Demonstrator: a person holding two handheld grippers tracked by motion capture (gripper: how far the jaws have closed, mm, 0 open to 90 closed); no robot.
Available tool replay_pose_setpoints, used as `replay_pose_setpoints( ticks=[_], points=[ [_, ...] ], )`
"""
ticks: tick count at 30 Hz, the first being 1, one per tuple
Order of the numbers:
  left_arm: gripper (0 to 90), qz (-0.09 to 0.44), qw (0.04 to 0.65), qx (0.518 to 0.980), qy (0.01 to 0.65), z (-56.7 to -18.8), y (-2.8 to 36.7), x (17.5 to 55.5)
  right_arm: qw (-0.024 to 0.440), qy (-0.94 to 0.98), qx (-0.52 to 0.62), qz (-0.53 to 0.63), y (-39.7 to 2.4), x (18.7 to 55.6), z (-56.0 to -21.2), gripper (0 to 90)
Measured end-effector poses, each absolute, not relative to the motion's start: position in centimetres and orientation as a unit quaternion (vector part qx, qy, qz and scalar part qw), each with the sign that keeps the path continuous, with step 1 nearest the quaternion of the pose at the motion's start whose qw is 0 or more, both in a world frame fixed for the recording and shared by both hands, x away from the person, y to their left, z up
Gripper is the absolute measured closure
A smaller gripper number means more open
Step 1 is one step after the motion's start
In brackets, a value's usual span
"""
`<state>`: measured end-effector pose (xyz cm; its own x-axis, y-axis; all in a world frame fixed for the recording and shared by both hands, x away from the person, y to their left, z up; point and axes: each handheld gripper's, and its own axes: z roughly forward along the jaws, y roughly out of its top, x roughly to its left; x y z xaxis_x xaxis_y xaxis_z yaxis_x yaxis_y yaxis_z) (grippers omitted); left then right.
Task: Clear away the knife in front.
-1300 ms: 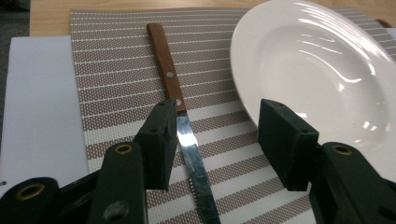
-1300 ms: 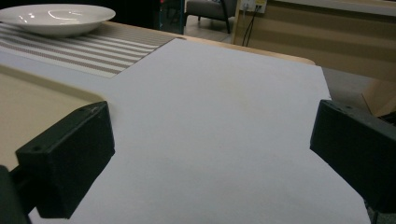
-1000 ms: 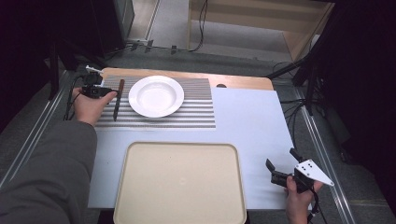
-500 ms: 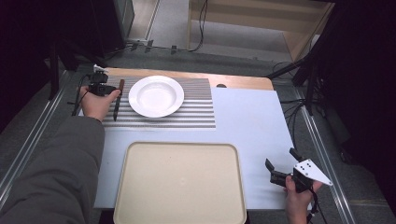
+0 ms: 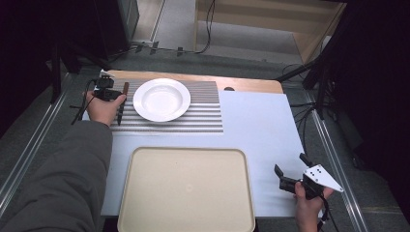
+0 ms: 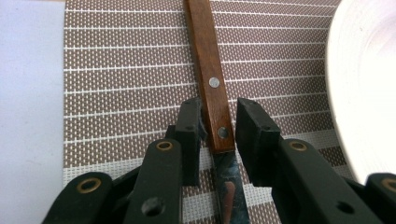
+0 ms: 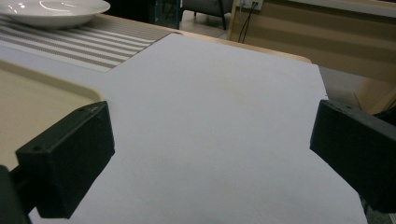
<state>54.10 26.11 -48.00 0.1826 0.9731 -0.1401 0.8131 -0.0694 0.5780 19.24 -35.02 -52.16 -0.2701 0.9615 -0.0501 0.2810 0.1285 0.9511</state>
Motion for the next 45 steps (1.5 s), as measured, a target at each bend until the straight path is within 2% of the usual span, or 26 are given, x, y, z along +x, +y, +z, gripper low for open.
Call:
replay_pose_setpoints(
  ticks=[7, 24, 45],
  points=[
    [74.0, 0.183, 0.247, 0.73, 0.61, -48.1, 25.0, 53.9, 0.373, 0.654, 0.474, 0.456, -35.0, 19.3, -52.2, 0.0],
    [76.8, 0.169, 0.248, 0.735, 0.608, -47.8, 25.7, 53.6, 0.371, 0.653, 0.476, 0.458, -35.0, 19.3, -52.2, 0.0],
    [76.8, 0.167, 0.286, 0.737, 0.59, -44.6, 26.5, 52.1, 0.37, 0.654, 0.474, 0.459, -35.1, 19.3, -52.2, 0.0]
  ],
)
